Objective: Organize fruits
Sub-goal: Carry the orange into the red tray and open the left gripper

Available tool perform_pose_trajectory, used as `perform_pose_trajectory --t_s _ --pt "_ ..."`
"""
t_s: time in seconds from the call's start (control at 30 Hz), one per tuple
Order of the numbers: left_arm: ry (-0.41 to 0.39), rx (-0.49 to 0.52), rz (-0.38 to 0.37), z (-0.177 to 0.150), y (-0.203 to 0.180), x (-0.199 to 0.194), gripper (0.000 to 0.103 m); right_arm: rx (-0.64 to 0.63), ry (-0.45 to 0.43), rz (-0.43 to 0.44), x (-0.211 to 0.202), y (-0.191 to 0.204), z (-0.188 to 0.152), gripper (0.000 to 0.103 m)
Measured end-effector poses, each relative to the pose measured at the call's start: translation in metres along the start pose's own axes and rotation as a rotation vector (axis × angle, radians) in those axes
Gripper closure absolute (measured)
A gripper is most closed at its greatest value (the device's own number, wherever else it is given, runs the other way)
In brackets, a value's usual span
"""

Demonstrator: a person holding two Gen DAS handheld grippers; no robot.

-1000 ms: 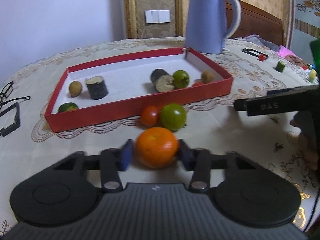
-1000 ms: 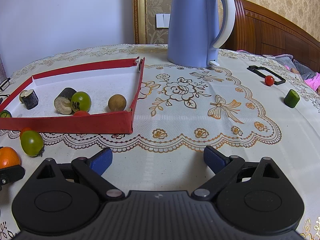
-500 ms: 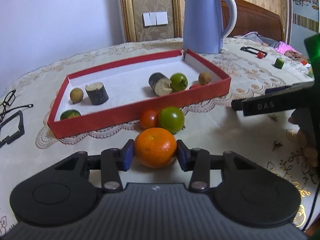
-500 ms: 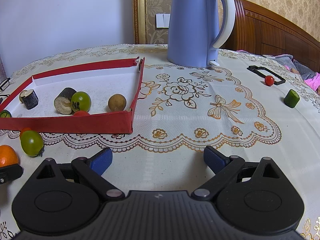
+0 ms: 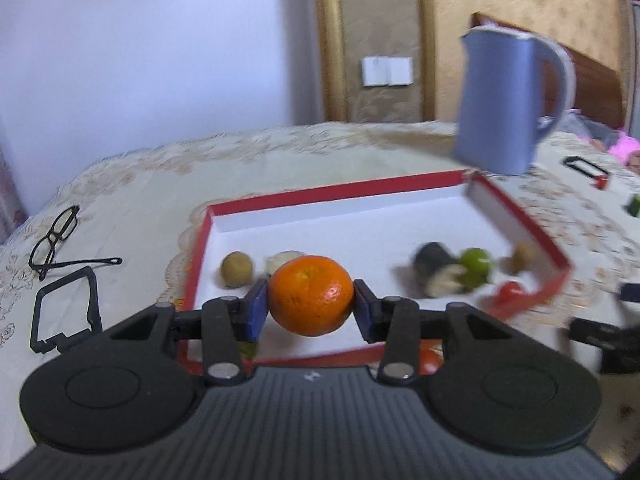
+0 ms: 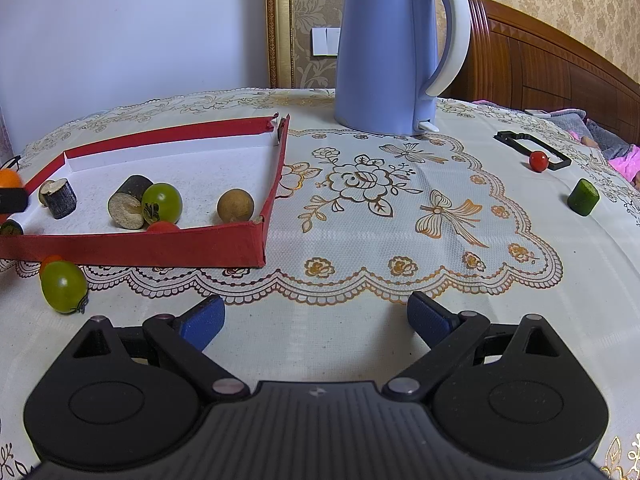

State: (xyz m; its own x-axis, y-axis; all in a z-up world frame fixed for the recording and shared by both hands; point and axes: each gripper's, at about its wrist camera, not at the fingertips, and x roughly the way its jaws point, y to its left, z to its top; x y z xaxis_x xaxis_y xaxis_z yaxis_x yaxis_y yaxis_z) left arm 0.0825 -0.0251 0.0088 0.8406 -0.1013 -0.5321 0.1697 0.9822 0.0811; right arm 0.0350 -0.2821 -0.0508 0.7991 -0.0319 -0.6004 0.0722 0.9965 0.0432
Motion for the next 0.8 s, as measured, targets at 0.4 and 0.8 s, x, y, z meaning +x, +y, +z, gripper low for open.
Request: perform_pose_trajectory --t_s 0.4,0.8 --pt "0.070 -0.041 0.017 -0.007 0.011 0.038 0.062 0.000 0.000 0.000 0.000 0.000 0.000 0.005" --pt "0.071 -0.015 0.049 -0.009 0.002 0.049 0.062 0.000 0.000 0.000 0.000 0.000 0.000 0.004"
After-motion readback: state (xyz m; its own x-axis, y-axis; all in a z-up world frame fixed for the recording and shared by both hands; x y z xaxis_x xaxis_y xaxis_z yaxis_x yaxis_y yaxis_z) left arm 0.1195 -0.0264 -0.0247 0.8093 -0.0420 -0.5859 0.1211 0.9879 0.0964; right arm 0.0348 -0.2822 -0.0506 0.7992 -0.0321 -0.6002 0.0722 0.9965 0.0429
